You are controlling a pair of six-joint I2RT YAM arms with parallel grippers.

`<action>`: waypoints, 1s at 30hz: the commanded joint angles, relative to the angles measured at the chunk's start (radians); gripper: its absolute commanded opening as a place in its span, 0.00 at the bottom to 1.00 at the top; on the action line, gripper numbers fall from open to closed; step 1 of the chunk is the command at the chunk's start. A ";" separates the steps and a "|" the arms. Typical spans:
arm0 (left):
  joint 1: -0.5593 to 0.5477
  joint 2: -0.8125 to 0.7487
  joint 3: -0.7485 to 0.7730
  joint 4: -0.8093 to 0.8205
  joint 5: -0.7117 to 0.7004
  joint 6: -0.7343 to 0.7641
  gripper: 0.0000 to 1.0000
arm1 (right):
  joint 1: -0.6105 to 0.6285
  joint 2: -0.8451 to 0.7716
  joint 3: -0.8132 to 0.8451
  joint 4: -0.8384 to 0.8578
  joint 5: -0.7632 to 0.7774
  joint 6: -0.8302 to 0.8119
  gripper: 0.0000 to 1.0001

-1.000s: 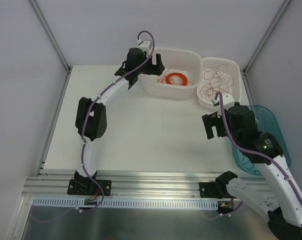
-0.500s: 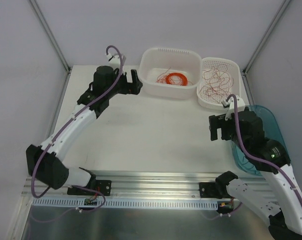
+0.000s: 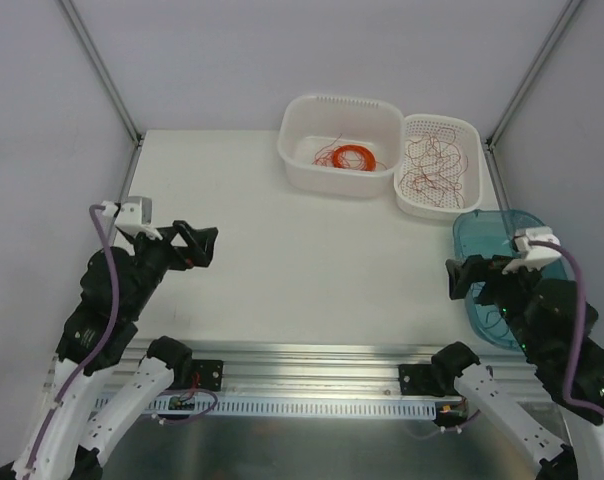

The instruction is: Untangle the cables

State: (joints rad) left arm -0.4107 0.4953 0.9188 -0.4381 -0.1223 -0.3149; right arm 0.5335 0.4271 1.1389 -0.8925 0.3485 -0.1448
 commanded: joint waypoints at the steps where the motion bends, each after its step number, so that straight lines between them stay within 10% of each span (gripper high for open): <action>1: 0.009 -0.108 -0.014 -0.180 -0.111 -0.052 0.99 | -0.003 -0.092 0.028 0.017 0.058 0.048 0.97; 30: -0.005 -0.606 0.310 -0.933 -0.097 -0.177 0.99 | 0.011 -0.568 0.239 -0.571 0.126 0.340 0.97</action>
State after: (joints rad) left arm -0.4118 0.0029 1.2190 -1.3205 -0.2424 -0.4591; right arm 0.5350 0.0059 1.3567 -1.3289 0.4656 0.1482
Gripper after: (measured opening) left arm 0.992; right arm 0.969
